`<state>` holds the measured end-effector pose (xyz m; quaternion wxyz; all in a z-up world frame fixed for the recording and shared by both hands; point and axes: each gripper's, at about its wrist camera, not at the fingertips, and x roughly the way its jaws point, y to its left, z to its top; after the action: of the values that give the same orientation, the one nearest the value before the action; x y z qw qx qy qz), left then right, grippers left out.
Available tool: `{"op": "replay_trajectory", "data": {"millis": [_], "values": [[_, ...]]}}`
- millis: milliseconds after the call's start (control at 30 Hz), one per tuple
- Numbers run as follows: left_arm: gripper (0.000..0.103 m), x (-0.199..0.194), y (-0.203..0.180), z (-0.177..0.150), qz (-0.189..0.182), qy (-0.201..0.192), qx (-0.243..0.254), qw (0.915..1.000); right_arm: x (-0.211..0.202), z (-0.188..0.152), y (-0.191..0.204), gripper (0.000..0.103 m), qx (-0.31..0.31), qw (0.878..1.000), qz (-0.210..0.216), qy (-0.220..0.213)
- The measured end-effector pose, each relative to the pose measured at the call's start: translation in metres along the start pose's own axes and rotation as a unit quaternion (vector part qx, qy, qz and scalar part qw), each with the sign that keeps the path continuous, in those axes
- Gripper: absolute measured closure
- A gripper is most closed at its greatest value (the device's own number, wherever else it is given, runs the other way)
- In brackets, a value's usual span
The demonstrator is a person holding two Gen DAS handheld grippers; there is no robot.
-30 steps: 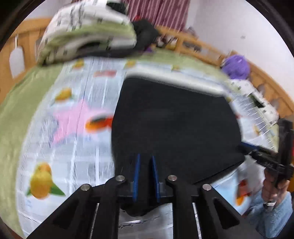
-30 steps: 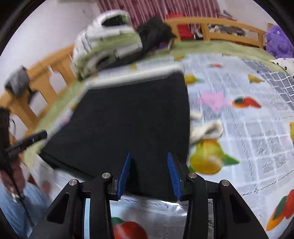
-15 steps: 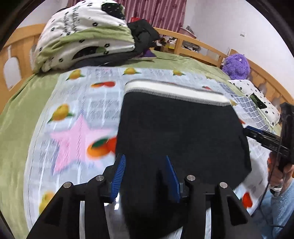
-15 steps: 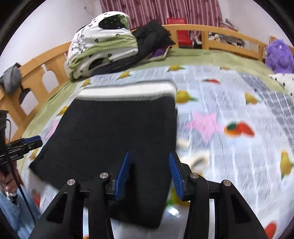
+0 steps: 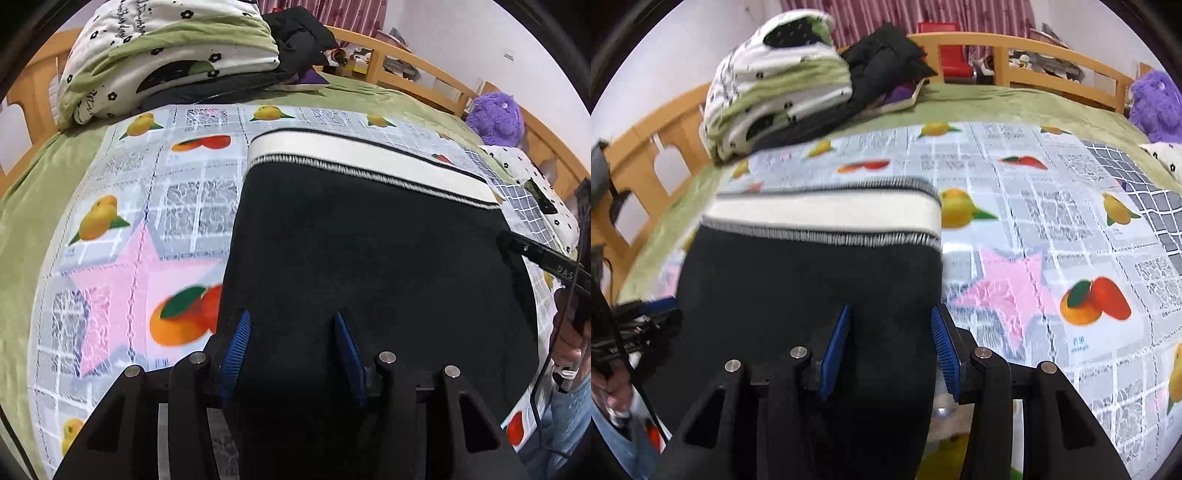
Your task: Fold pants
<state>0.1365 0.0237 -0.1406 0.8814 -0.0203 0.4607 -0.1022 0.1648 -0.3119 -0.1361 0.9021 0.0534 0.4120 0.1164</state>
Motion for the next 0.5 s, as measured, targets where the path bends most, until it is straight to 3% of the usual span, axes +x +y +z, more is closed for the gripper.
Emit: {"op": "replay_trajectory", "data": {"millis": [333,500], "values": [[0.058,0.010,-0.019,0.036,0.032,-0.009,0.023,0.9992,0.027,0.018,0.006,0.053,-0.012,1.000,-0.017,-0.001],[0.057,0.021,-0.017,0.031,0.036,-0.003,0.020,0.9992,0.032,0.018,-0.007,0.051,0.025,0.999,0.013,0.016]]}}
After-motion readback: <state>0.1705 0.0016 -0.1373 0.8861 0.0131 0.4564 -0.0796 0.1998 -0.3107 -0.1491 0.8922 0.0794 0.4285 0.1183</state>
